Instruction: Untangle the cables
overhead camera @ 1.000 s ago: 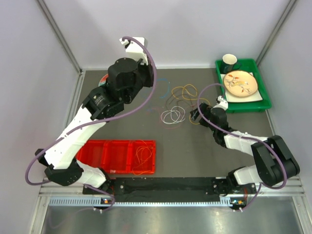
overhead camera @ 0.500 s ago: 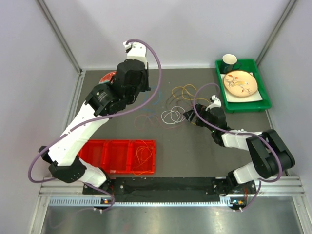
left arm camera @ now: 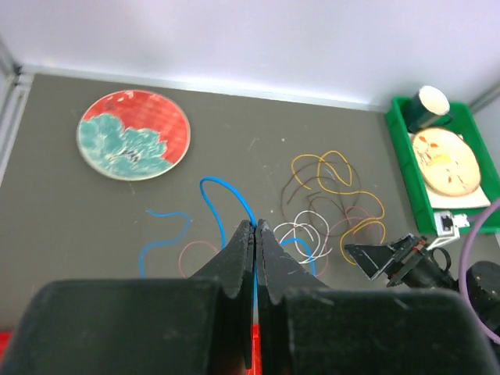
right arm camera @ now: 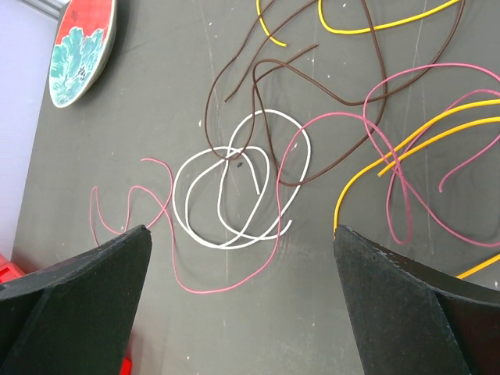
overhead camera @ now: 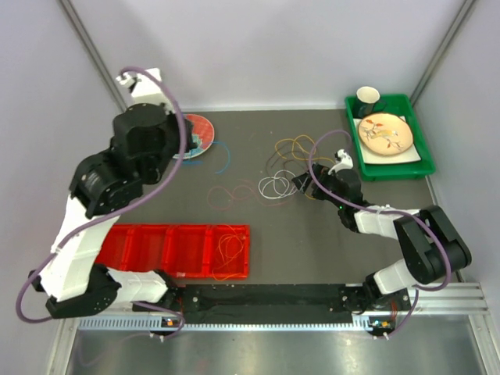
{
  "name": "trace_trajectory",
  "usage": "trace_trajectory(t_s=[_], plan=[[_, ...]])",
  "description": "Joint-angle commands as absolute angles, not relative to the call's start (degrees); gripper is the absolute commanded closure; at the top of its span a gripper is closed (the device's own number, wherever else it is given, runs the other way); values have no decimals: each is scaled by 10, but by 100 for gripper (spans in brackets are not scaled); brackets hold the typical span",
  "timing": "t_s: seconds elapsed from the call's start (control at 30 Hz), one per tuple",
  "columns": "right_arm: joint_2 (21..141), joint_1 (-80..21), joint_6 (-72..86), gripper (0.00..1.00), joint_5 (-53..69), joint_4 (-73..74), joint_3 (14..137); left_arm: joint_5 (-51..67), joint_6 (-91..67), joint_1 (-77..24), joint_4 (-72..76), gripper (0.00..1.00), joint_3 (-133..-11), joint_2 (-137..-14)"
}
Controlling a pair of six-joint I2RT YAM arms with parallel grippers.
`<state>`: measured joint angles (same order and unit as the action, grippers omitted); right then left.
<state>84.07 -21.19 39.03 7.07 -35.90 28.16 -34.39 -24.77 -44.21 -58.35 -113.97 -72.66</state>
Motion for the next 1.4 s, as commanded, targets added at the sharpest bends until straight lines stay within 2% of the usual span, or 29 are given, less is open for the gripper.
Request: trace_trajectory(t_s=[0.0,0.23,0.37,0.8,1.2,1.37], plan=[[845,-207,384,1,76,-378,302,-420,-335,-439,-692,100,-1149,-719],[853,-207,385,1,81,-375,308,-440,-417,-439,-804,100,-1092,-679],[855,-207,384,1,81,-372,311,-409,-451,-439,-840,100,-1088,-663],[863,-207,388,1,83,-361,317,-325,-508,-439,-863,100,-989,-578],[867,-207,393,1,83,-350,319,-269,-528,-439,-865,100,-971,-535],[867,-207,395,1,83,-346,320,-245,-549,-439,-864,100,-929,-499]])
